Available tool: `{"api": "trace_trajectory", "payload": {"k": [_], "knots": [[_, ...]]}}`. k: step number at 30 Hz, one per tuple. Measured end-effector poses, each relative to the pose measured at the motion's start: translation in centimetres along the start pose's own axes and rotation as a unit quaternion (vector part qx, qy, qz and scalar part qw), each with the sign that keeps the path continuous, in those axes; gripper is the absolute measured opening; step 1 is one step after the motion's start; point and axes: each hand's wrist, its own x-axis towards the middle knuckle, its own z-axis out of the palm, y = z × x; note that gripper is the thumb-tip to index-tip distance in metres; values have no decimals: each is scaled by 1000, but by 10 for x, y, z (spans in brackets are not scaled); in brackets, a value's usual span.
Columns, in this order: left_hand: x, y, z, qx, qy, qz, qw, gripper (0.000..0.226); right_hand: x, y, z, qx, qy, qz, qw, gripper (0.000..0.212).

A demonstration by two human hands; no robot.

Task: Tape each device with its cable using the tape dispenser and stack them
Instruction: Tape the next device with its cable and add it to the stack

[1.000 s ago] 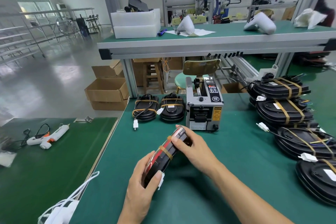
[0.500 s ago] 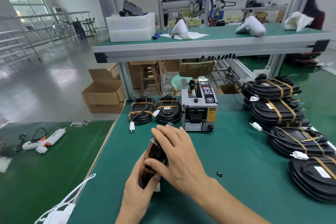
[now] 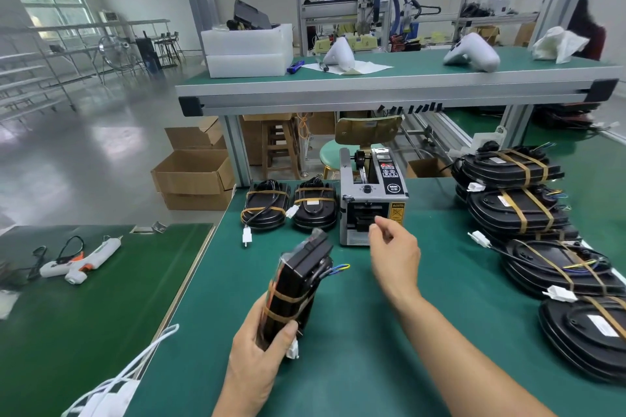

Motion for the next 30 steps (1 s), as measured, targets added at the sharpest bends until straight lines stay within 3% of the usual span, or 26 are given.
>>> {"api": "trace_trajectory", "payload": {"k": [3, 11, 30], "knots": [[1, -3, -1, -12, -4, -8, 1000, 68, 16, 5, 8, -36, 12, 37, 999, 33], [1, 7, 1, -12, -19, -24, 999, 69, 31, 1, 24, -62, 44, 32, 997, 25], [1, -9, -2, -37, -7, -45, 998, 80, 50, -3, 38, -23, 101, 122, 987, 11]]}}
